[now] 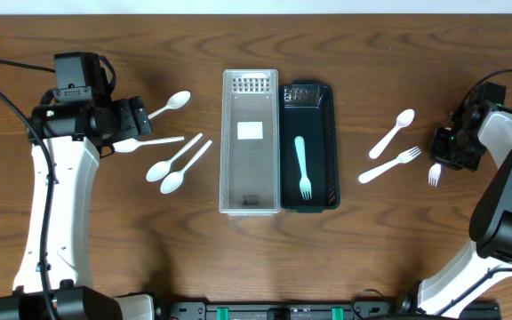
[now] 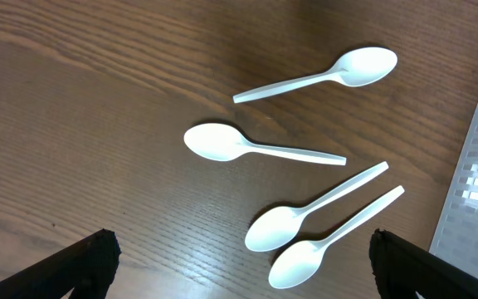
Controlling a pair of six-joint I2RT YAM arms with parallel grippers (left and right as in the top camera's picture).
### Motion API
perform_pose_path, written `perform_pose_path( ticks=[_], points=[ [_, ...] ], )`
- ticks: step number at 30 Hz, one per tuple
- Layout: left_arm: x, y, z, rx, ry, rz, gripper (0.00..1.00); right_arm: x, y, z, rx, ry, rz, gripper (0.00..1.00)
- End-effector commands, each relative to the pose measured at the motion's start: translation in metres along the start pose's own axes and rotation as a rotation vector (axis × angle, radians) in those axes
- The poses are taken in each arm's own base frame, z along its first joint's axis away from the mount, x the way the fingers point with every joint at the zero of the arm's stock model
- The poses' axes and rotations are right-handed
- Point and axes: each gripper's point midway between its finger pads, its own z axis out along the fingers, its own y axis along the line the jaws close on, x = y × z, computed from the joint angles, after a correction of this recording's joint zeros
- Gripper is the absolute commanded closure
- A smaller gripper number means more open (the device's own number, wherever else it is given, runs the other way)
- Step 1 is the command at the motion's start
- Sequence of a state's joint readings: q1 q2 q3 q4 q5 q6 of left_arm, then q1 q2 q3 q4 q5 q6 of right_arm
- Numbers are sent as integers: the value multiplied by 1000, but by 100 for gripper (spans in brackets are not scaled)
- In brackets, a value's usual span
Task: Pack container
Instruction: 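Move the right gripper back and grasp the second white fork, then carry the fork into the black basket and open the right gripper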
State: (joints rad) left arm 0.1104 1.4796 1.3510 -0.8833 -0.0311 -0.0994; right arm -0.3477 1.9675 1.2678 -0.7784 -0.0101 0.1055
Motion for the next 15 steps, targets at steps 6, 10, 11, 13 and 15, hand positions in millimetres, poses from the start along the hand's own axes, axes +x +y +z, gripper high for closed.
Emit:
perform_pose_path(
  ticks=[6, 10, 11, 13, 15],
  points=[
    [-6, 3, -2, -12, -10, 12, 2, -24, 55, -135, -202, -302, -57, 99],
    [-6, 3, -2, -12, -10, 12, 2, -5, 106, -190, -321, -410, -165, 98],
    [-6, 3, -2, -12, -10, 12, 2, 1, 117, -197, -338, -417, -180, 97],
    [-6, 3, -2, -12, -10, 12, 2, 16, 143, -202, -370, -404, -220, 99],
    [-6, 3, -2, -12, -10, 12, 2, 37, 174, -198, -399, -360, -276, 99]
  ],
)
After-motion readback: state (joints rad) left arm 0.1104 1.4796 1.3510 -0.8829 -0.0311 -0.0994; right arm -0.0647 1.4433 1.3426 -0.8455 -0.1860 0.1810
